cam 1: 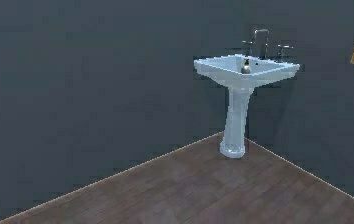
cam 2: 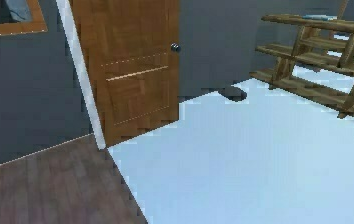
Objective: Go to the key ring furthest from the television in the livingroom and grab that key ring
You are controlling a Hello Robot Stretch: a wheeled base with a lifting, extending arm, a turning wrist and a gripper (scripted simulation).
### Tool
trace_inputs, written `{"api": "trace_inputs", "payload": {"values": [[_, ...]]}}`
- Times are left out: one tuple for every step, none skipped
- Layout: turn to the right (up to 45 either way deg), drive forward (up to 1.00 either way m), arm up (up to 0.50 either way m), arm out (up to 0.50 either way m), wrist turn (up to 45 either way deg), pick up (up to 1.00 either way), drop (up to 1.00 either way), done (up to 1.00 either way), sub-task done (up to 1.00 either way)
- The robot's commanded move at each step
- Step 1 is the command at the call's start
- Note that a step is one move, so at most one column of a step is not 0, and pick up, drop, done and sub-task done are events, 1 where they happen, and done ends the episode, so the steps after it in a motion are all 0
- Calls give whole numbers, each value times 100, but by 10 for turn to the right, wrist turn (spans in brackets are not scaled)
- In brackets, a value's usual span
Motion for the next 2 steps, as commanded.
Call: {"api": "trace_inputs", "payload": {"values": [[450,0,0,0,0,0,0,0,0],[30,0,0,0,0,0,0,0,0]]}}
